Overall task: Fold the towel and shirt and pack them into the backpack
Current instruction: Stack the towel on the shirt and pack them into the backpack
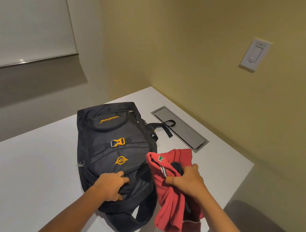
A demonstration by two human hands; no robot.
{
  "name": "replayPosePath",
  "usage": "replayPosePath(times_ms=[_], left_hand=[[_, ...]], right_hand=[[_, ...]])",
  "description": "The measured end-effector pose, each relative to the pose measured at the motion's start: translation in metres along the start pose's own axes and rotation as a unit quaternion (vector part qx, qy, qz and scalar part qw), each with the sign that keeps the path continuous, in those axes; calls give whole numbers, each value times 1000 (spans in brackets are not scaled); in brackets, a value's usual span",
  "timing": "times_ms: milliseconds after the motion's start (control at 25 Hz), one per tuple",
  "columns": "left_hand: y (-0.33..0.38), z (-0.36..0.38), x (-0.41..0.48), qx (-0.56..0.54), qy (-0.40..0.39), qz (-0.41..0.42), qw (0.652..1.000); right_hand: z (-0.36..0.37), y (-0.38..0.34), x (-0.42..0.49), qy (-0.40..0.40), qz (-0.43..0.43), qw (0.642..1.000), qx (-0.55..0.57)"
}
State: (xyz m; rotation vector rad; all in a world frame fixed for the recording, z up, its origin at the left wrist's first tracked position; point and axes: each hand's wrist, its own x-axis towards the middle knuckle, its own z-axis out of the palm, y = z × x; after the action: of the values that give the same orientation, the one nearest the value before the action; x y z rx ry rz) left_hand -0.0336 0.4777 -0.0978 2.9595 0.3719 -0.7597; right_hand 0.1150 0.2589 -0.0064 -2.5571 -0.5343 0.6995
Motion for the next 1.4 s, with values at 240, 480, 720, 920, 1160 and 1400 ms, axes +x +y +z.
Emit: replayPosePath(times_ms=[240,480,720,920,1160,1400], left_hand=[[1,13,-3,-24,101,-15,995],[-17,-15,-15,-115,268,-71,954],[-36,-34,-2,25,211,-20,977],[-37,-54,1,-61,273,-56,958],[-67,-146,-3,-116,388,-163,900],[-78,-171,15,-193,400,-231,866]], right_hand=[[-1,-21,-11,11,-12,1000,1],[3,-36,-22,9,-29,999,-23],[4,-67,-18,20,-102,995,-15],[14,-75,-8,-20,-139,990,-19],[25,-74,-2,-68,-168,980,-80],[22,-101,29,-128,-130,970,-160]])
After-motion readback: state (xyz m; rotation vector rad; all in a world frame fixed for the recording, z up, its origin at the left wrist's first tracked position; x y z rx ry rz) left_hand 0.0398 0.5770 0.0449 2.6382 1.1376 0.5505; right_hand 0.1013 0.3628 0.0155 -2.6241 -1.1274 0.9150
